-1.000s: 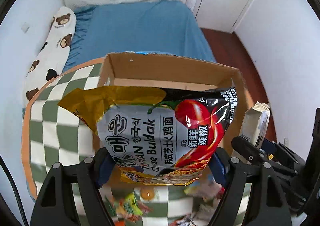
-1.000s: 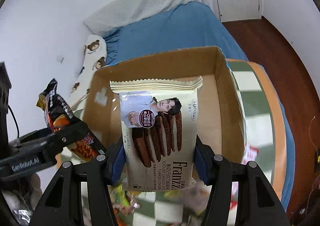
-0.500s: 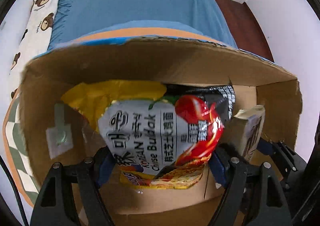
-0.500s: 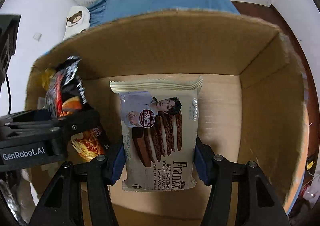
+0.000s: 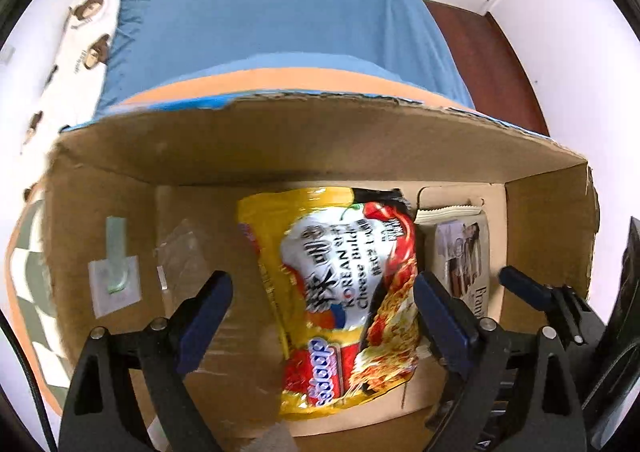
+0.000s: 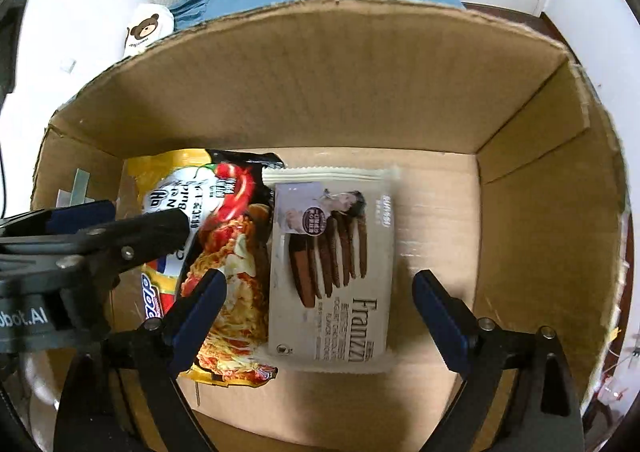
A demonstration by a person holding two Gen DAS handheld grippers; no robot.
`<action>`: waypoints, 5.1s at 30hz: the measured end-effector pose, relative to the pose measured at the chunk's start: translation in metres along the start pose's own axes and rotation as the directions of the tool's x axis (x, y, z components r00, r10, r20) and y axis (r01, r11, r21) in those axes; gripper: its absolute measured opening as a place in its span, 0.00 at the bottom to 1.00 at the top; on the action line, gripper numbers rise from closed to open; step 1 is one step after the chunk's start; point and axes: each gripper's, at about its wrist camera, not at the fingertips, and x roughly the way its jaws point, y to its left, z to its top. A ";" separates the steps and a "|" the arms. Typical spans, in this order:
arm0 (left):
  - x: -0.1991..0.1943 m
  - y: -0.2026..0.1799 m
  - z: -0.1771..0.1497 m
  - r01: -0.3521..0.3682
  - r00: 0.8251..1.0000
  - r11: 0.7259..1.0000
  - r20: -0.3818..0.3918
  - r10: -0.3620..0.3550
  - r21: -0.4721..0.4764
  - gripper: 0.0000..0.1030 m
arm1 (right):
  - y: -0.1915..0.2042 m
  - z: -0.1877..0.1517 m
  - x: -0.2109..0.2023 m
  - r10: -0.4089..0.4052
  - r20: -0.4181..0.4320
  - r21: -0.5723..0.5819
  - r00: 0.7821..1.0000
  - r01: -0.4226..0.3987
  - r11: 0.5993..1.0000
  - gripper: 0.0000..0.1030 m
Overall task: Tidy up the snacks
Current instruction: 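Lift both tools out of the box back toward the snack pile, then grasp the orange chip bag with the left tool while the right tool grasps the panda snack bag, then carry both bags into the box and release them beside the noodle pack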
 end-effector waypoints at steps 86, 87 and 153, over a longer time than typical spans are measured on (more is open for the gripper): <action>0.080 0.072 -0.387 -0.083 0.977 0.980 -0.210 0.044 -0.178 0.52 | 0.041 -0.377 -0.002 0.041 -0.333 -0.010 0.942 -0.047 0.999 0.75; 0.080 0.072 -0.389 -0.081 0.976 0.980 -0.212 0.042 -0.179 0.52 | 0.043 -0.378 -0.002 0.029 -0.336 -0.020 0.942 -0.038 0.999 0.75; -0.023 0.041 -0.011 -0.093 0.996 0.995 0.013 0.093 -0.037 0.45 | -0.031 0.005 -0.080 -0.096 0.067 -0.005 0.993 0.097 0.995 0.54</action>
